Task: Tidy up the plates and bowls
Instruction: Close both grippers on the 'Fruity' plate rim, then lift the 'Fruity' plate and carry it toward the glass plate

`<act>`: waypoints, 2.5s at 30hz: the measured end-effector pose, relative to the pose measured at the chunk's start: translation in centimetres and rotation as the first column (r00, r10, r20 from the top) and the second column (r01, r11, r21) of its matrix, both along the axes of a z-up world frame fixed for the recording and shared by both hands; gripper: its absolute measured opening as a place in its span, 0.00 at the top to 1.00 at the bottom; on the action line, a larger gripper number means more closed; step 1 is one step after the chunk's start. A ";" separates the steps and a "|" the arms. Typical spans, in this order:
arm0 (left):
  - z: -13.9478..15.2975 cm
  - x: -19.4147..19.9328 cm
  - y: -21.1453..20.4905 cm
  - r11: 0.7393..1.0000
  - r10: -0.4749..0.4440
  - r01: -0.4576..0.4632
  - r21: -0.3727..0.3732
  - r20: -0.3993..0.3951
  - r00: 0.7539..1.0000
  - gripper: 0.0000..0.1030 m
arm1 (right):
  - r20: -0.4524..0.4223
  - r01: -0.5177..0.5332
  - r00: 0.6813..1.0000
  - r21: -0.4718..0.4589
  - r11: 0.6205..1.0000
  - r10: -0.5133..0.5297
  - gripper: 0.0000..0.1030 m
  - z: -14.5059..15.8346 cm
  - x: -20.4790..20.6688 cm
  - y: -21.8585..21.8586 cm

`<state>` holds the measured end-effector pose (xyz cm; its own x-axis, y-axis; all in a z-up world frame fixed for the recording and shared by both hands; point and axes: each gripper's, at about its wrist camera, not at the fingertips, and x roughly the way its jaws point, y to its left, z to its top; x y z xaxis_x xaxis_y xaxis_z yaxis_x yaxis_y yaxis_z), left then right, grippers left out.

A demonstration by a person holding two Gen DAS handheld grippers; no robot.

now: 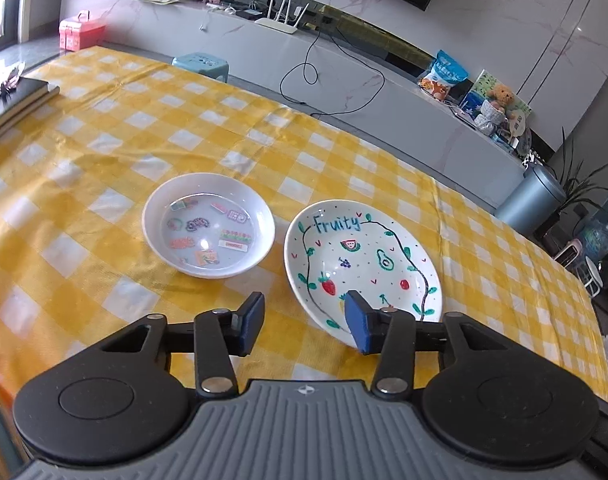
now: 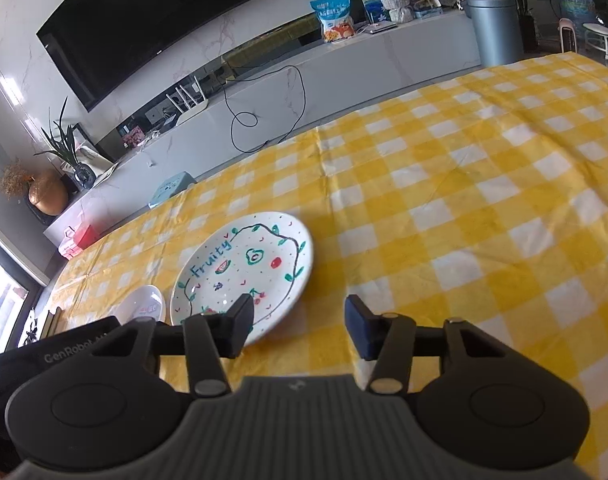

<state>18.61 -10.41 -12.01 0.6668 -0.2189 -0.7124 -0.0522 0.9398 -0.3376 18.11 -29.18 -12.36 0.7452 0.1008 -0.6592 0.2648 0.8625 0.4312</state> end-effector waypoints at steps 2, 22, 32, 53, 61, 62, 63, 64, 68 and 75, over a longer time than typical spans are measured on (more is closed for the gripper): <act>-0.3 0.7 -0.2 1.000 -0.001 0.001 0.002 -0.003 1.000 0.56 | -0.010 -0.004 1.000 0.016 1.000 0.004 0.61 -0.4 0.9 -0.1; -2.0 2.3 -0.7 1.000 0.025 -0.026 -0.015 -0.044 0.999 0.84 | -0.068 0.040 0.997 0.184 0.982 -0.028 0.93 -3.2 3.6 -1.1; -1.3 -0.3 -1.6 0.999 -0.049 0.050 0.011 -0.059 0.997 0.90 | -0.078 0.068 0.995 0.176 0.982 -0.055 1.00 -2.3 -0.3 -2.0; -1.6 2.0 -0.3 0.999 -0.008 0.008 -0.044 0.012 1.000 0.62 | -0.016 0.062 0.998 0.238 0.969 -0.059 0.76 -2.9 1.2 -4.7; -2.6 2.6 0.1 0.998 -0.006 0.007 -0.065 0.009 1.000 0.64 | -0.017 0.039 0.999 0.232 0.972 -0.036 0.84 -3.7 2.3 -4.4; -2.7 2.7 0.1 0.998 -0.007 0.007 -0.066 0.012 1.000 0.64 | -0.019 0.041 0.999 0.235 0.971 -0.037 0.85 -3.9 2.4 -4.5; -2.7 2.7 0.1 0.998 -0.006 0.007 -0.069 0.016 1.000 0.65 | -0.019 0.043 0.999 0.242 0.969 -0.040 0.89 -4.0 2.5 -4.6; -2.8 2.8 0.1 0.998 -0.005 0.006 -0.068 0.018 1.000 0.66 | -0.019 0.043 0.999 0.248 0.968 -0.040 0.90 -4.2 2.6 -4.6; -3.0 3.1 0.4 0.997 0.012 -0.011 -0.082 0.015 1.000 0.81 | -0.012 0.043 0.999 0.257 0.965 -0.042 0.92 -4.4 3.0 -4.7; -2.8 2.9 0.3 0.997 0.018 -0.017 -0.078 0.017 1.000 0.88 | -0.012 0.049 0.999 0.250 0.967 -0.048 0.95 -4.3 2.9 -4.5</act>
<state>21.51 -10.09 -14.82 0.6834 -0.2613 -0.6817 -0.0621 0.9096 -0.4109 21.01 -33.72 -16.67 0.7492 0.2271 -0.6223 0.3070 0.7134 0.6299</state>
